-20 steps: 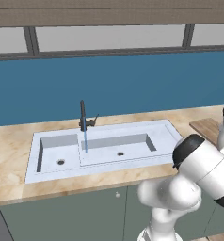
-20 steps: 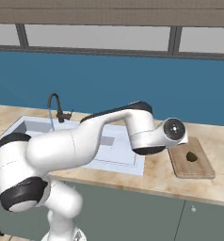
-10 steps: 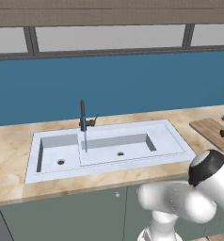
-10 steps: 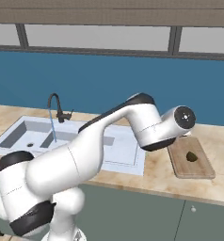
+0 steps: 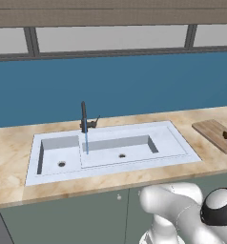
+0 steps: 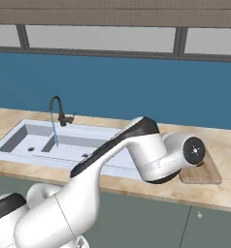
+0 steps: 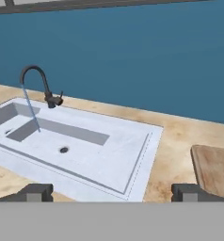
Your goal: Pick the kiwi from the sink and place it on the cutting board to airdry. Then turn off the sink faucet.
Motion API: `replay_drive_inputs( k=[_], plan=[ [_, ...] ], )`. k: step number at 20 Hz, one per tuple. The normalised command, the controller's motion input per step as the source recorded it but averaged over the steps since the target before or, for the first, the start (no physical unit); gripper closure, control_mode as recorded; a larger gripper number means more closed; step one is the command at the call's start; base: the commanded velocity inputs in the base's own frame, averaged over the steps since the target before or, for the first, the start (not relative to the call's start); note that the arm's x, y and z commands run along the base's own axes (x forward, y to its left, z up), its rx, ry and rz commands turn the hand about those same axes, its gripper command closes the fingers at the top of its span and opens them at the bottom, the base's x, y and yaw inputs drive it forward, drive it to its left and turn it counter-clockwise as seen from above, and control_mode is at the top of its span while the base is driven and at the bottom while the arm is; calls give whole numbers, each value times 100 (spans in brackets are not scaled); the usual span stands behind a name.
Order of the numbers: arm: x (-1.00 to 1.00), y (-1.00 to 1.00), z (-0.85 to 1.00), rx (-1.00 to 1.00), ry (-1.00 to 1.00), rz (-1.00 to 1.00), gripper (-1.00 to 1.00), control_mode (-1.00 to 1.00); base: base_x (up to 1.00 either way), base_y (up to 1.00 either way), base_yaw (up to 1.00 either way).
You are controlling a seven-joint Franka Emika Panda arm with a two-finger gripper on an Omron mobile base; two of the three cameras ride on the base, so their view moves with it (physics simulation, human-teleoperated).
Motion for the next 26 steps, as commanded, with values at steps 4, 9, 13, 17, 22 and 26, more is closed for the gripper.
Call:
replay_drive_inputs(
  k=[4, 9, 13, 17, 22, 26],
  plan=[
    [-1, 63, 14, -5, -3, 15, -100, -100, 0, 0, 0],
    [-2, 55, 0, -5, -8, 23, -100, -100, 0, 0, 0],
    [-18, 15, 0, -1, -17, 32, -100, -100, 0, 0, 0],
    [-3, 7, 0, 0, -12, 36, -100, -100, 0, 0, 0],
    [9, 25, 10, -1, -1, 16, -100, -100, 0, 0, 0],
    [14, 34, 19, -4, 2, 1, -100, -100, 0, 0, 0]
  ],
)
